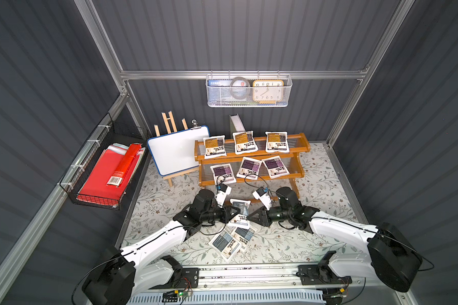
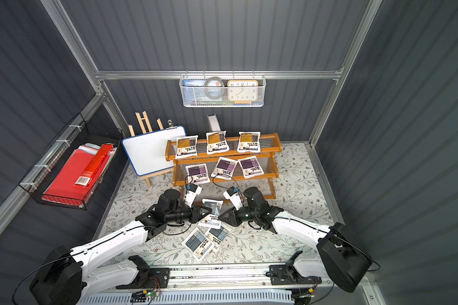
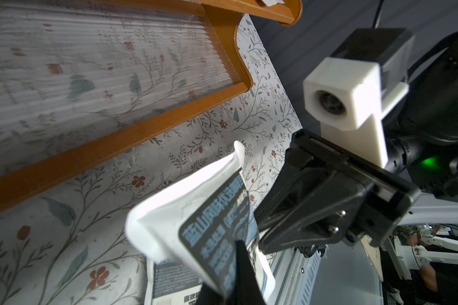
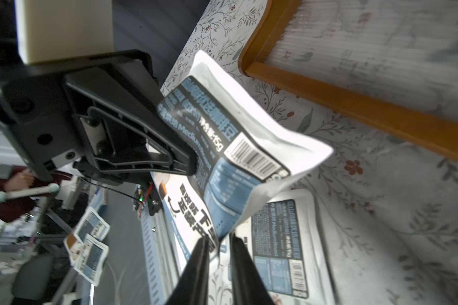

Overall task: Place the bagged coffee beans on the shelf by color
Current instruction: Pick up the bagged coffee beans at the center of the board.

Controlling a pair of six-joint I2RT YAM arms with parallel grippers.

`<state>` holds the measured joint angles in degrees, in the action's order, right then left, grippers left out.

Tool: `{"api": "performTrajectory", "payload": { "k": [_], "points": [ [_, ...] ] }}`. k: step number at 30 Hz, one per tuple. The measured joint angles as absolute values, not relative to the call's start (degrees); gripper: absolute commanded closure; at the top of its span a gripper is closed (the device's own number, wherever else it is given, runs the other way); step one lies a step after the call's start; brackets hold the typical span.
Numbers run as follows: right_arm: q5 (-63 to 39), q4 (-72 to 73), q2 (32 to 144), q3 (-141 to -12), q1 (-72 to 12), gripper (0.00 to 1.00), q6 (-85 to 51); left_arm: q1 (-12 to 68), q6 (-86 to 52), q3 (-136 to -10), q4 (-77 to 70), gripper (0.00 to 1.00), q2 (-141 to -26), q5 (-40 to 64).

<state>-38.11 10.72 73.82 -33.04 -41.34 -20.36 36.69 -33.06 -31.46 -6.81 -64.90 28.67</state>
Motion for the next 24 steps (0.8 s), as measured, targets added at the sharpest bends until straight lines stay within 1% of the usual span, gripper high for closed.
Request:
{"api": "performTrajectory", "payload": {
  "k": [2, 4, 7, 13, 18, 24],
  "points": [
    [-37.5, 12.5, 73.7, -32.9, -40.9, 0.59, -22.5, 36.6, -33.1, -31.5, -6.9, 1.00, -65.3, 26.7],
    [-37.1, 14.9, 73.4, -32.5, -40.6, 0.55, -24.4, 36.4, -33.8, -31.5, -7.9, 1.00, -65.4, 23.9],
    [-36.6, 19.1, 73.1, -30.9, -40.0, 0.54, -27.9, 36.0, -35.8, -31.5, -11.4, 1.00, -65.6, 19.1],
    [-35.1, 28.6, 74.2, -25.8, -38.9, 0.53, -35.6, 35.9, -40.4, -31.3, -20.4, 1.00, -70.5, 13.9],
    [-34.2, 34.9, 77.3, -25.9, -38.7, 0.54, -38.9, 35.9, -43.0, -31.3, -26.0, 1.00, -75.3, 13.6],
    [-34.3, 41.1, 82.0, -26.1, -38.5, 0.56, -42.0, 35.7, -44.1, -31.3, -28.3, 1.00, -76.1, 13.6]
  ]
}}
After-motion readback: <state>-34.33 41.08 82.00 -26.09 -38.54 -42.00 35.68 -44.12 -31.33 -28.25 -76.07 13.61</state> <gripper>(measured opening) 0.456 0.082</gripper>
